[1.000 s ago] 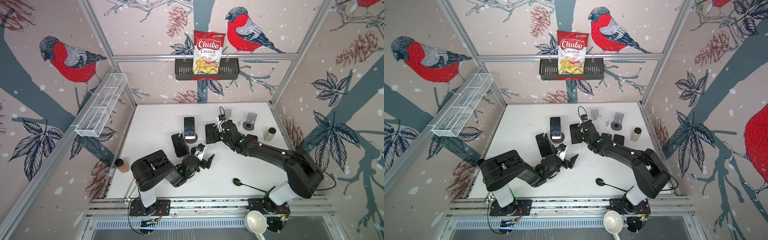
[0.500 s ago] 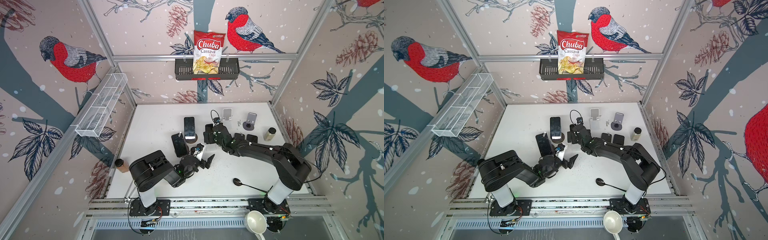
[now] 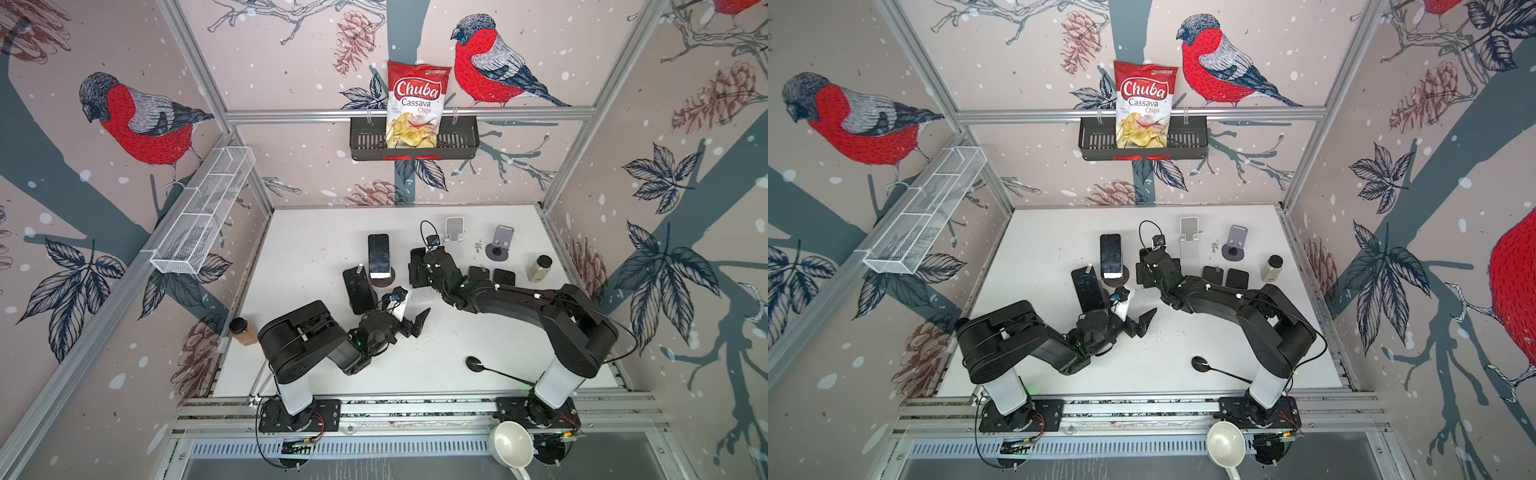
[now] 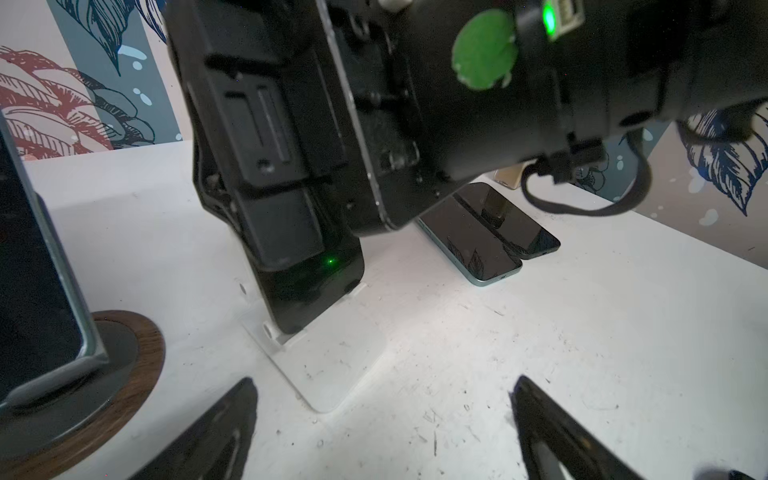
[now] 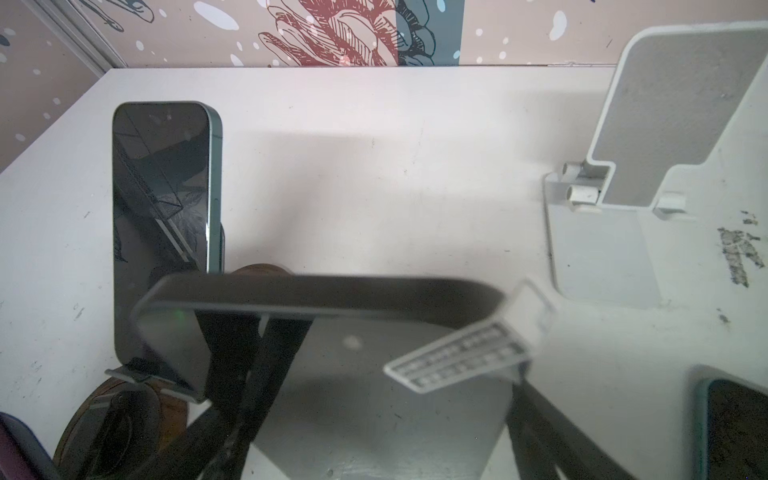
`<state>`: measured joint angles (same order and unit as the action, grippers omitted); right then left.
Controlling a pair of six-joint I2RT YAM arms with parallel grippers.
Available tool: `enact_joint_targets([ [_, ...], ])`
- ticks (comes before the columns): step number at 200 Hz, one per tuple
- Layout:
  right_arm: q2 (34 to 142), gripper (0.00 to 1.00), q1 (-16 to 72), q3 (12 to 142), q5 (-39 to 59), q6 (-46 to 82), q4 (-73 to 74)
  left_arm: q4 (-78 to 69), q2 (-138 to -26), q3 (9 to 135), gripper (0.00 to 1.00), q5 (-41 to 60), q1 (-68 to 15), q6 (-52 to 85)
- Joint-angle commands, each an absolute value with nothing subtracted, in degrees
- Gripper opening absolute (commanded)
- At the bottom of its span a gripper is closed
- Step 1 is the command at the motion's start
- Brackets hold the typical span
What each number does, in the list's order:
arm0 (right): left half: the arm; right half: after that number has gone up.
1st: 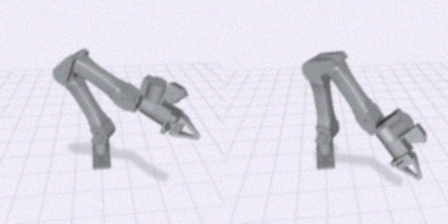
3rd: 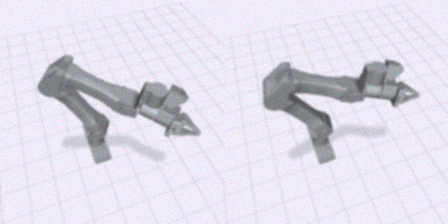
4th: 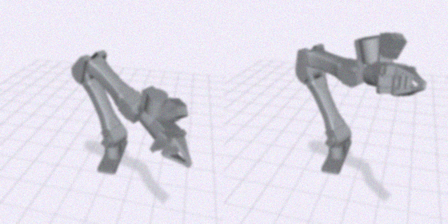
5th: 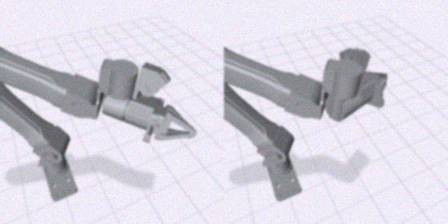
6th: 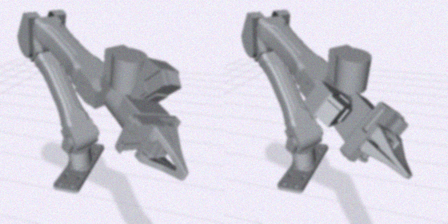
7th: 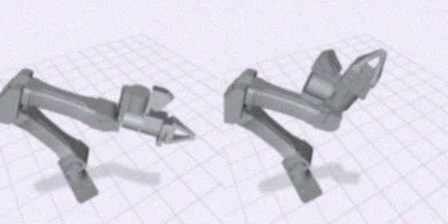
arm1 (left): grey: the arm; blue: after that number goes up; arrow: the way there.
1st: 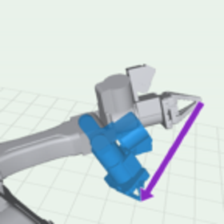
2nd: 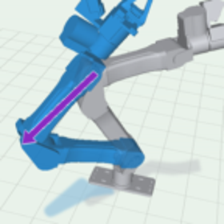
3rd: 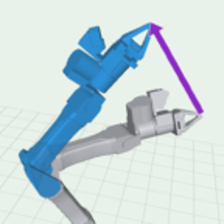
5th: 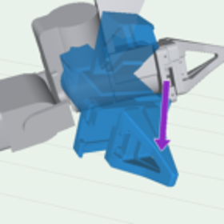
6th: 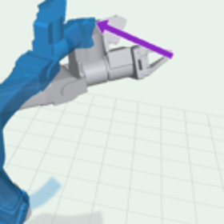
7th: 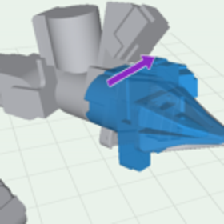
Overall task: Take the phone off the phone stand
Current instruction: 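Close the right gripper on the black phone and lift it off its stand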
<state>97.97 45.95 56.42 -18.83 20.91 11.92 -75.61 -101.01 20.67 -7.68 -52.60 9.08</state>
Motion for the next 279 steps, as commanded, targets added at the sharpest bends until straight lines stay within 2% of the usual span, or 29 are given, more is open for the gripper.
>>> enact_joint_targets([
  [1,98.21,0.93,45.96,56.23,-19.68,19.44,14.24,-78.00,-100.99,21.18,0.94,-7.33,-52.47,9.41],
  [85,98.44,0.86,45.88,55.91,-18.98,18.39,15.26,-76.17,-100.75,22.14,0.94,-7.82,-52.47,9.39],
  [204,97.67,0.69,46.05,55.98,-18.83,17.26,14.78,-74.28,-100.83,23.04,0.94,-8.22,-52.47,9.50],
  [279,96.03,0.67,46.37,56.78,-19.60,16.56,13.01,-73.50,-100.75,23.12,0.94,-8.66,-52.47,9.43],
])
